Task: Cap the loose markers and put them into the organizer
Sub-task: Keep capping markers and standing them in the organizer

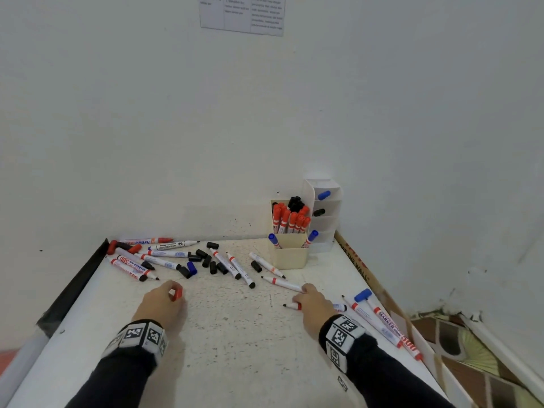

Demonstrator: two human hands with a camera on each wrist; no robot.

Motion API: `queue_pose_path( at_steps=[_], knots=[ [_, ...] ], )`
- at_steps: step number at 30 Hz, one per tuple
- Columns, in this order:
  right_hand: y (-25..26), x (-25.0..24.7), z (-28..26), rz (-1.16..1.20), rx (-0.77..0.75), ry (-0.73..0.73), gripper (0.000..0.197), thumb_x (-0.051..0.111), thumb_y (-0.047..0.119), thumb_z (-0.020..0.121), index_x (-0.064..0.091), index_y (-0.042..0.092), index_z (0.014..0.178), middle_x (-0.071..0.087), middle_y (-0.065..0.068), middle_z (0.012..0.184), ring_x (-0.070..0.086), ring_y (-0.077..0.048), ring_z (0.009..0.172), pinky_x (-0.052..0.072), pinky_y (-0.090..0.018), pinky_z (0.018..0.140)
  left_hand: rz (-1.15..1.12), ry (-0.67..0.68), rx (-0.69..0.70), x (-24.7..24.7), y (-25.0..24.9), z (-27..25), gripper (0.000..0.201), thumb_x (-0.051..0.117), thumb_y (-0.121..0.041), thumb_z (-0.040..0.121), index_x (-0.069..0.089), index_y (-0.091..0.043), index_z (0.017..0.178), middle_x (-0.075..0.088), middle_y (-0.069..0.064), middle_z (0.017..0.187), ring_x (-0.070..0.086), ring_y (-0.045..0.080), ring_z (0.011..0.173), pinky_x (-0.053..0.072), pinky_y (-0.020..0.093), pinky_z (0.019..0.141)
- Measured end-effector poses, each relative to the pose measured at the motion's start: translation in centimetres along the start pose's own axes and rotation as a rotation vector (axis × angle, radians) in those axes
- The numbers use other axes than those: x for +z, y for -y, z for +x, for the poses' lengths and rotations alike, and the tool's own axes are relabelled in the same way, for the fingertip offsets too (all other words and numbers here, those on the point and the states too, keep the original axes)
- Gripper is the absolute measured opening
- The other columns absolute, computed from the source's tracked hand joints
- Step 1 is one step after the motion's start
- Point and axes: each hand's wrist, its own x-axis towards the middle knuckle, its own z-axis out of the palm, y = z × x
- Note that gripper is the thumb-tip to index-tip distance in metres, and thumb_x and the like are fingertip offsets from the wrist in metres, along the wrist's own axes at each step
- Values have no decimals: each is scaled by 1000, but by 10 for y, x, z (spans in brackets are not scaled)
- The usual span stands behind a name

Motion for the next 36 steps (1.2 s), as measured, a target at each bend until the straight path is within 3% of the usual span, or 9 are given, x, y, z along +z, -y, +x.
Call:
queue_pose_path(
  at_steps=[4, 8, 11, 15, 18, 23, 29, 33, 36],
  knots=[
    [-5, -4, -2, 114, -11, -3, 51, 42, 5, 91, 39, 23, 139, 19, 1, 154, 28, -22, 136, 26, -35, 113, -30, 2, 0, 0, 4, 0, 28, 55, -23, 91, 53, -14, 117, 63, 14, 113, 52, 19, 86, 44, 35, 92],
    [-27, -18, -5, 70, 318, -176, 40, 46, 13, 89, 40, 18, 128, 37, -7, 135, 39, -26, 120, 40, -40, 101, -36, 8, -2, -1, 5, 1, 29, 55, -22, 91, 53, -14, 119, 61, 14, 117, 51, 18, 88, 44, 36, 95],
    [-54, -25, -9, -66, 533, -88, 39, 44, 24, 92, 35, 11, 127, 42, -14, 129, 49, -29, 114, 46, -39, 96, -44, 7, 0, -1, 5, 1, 28, 56, -22, 91, 53, -14, 118, 62, 14, 115, 52, 18, 88, 44, 36, 93],
    [-78, -13, -10, -167, 628, -18, 38, 39, 23, 94, 39, 11, 130, 50, -12, 127, 52, -28, 114, 43, -41, 100, -71, -10, 3, 0, 5, -1, 25, 56, -21, 90, 54, -14, 114, 63, 13, 111, 53, 19, 86, 44, 33, 89],
    [-80, -10, -10, -211, 570, -34, 32, 40, 22, 94, 43, 15, 125, 50, -9, 125, 50, -26, 113, 43, -39, 100, -88, -4, -1, -1, 5, -1, 25, 56, -21, 90, 55, -15, 114, 63, 13, 112, 53, 19, 86, 44, 33, 89],
    [-62, -9, 1, -88, 292, -89, 28, 40, 19, 95, 47, 24, 122, 45, -5, 126, 43, -25, 118, 40, -40, 98, -84, 3, -1, 0, 7, 2, 27, 56, -21, 90, 54, -15, 116, 63, 14, 114, 53, 19, 88, 44, 34, 92],
    [-36, -10, 18, 14, 151, -156, 28, 47, 22, 94, 49, 26, 122, 47, -2, 124, 49, -19, 109, 41, -35, 98, -62, -2, 27, 0, 8, 4, 26, 55, -20, 91, 55, -15, 116, 63, 13, 114, 52, 18, 88, 44, 33, 92],
    [-32, -14, 14, -14, 122, -268, 32, 31, 26, 99, 42, 28, 129, 51, 1, 125, 50, -21, 114, 32, -46, 102, -90, -31, 56, -1, 6, 2, 25, 54, -20, 91, 56, -17, 116, 62, 9, 106, 52, 18, 88, 44, 31, 87],
    [-36, -14, 8, 28, 95, -346, 35, 26, 29, 99, 36, 30, 133, 49, 0, 123, 51, -20, 107, 38, -43, 95, -132, -55, 118, -1, -2, -2, 27, 56, -15, 90, 55, -17, 117, 58, 3, 95, 54, 17, 87, 44, 27, 83]
  ],
)
